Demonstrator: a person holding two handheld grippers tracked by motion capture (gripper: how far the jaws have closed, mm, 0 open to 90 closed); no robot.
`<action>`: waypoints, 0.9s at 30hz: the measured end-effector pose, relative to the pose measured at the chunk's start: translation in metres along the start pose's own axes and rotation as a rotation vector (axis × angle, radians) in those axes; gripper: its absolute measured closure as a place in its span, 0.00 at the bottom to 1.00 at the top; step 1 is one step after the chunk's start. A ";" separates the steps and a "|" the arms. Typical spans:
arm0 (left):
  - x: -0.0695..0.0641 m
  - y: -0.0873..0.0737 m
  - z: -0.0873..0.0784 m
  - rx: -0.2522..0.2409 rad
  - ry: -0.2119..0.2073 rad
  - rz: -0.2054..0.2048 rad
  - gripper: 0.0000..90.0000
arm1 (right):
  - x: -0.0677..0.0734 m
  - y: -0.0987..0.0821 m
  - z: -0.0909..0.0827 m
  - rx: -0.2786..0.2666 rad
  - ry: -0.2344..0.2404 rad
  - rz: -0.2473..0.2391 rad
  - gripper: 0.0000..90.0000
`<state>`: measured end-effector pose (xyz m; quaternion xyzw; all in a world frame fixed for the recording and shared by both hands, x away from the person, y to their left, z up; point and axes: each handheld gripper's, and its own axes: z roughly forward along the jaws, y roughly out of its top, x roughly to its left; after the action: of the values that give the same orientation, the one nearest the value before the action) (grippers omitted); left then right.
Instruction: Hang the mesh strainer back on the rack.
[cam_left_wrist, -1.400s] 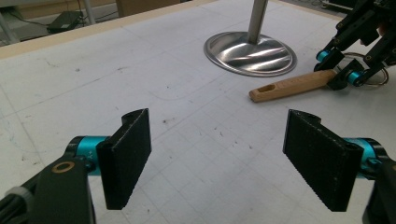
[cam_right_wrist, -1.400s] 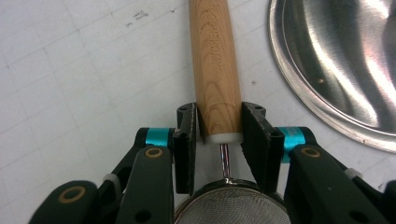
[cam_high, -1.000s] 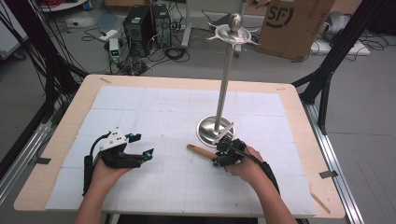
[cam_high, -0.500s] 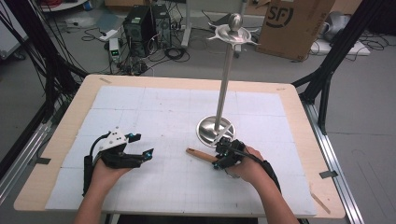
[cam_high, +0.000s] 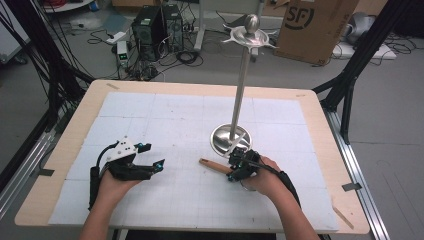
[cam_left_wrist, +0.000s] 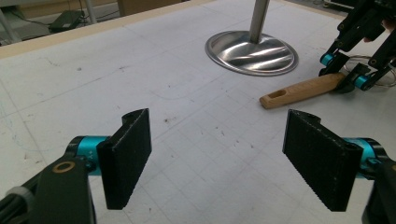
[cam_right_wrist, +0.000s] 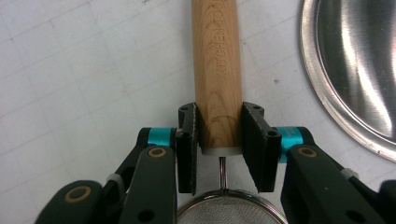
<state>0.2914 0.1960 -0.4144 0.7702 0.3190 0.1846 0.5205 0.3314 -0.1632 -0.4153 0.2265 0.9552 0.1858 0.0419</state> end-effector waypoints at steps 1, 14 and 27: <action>0.000 0.000 0.000 0.000 -0.001 -0.001 0.27 | 0.001 0.000 0.000 0.005 -0.006 0.003 0.76; 0.000 0.000 -0.001 -0.004 0.002 -0.006 0.27 | 0.000 -0.007 -0.033 -0.186 0.008 0.027 0.76; 0.001 0.000 -0.002 -0.016 -0.004 -0.011 0.27 | -0.009 -0.022 -0.075 -0.400 -0.007 0.052 0.76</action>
<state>0.2909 0.1974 -0.4133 0.7647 0.3205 0.1828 0.5283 0.3184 -0.2104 -0.3538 0.2391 0.8930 0.3718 0.0847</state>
